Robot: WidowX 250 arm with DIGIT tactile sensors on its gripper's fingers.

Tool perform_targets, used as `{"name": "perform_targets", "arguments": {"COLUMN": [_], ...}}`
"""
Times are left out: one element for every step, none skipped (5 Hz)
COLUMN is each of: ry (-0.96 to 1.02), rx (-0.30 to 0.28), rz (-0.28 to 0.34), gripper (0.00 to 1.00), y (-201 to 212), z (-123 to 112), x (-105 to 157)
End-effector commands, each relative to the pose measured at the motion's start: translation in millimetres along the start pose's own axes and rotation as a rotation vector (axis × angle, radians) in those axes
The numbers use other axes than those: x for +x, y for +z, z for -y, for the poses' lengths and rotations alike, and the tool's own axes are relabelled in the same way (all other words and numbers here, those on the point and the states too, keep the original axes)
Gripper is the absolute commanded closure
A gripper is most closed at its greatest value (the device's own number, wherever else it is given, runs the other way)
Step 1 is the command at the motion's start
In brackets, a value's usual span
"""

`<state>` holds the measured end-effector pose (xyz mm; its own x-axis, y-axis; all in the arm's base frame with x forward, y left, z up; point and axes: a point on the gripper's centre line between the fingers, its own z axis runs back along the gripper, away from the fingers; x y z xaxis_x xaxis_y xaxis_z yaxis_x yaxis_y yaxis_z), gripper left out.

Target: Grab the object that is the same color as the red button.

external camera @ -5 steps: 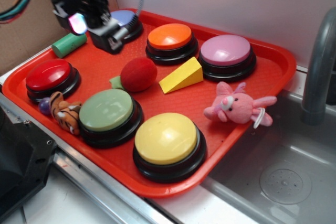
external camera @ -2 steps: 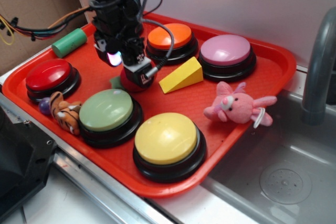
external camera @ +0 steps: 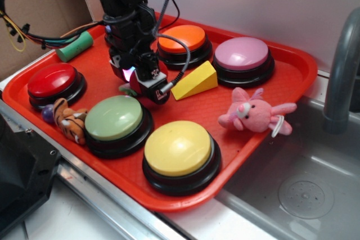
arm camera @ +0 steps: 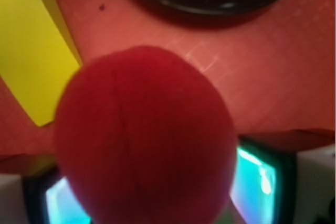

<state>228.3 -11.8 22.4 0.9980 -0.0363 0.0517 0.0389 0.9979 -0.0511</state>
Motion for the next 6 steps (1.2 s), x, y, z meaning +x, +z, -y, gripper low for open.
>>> {"name": "perform_targets", "arguments": {"ry": [0.063, 0.132, 0.197, 0.223, 0.261, 0.302], "rx": [0.002, 0.026, 0.053, 0.066, 0.091, 0.070], "rz": [0.039, 0.041, 0.120, 0.211, 0.250, 0.026], "gripper": [1.00, 1.00, 1.00, 1.00, 1.00, 0.00], "y": [29, 62, 114, 165, 195, 182], "z": [-8, -12, -19, -23, -24, -34], "x": [6, 9, 12, 12, 7, 16]}}
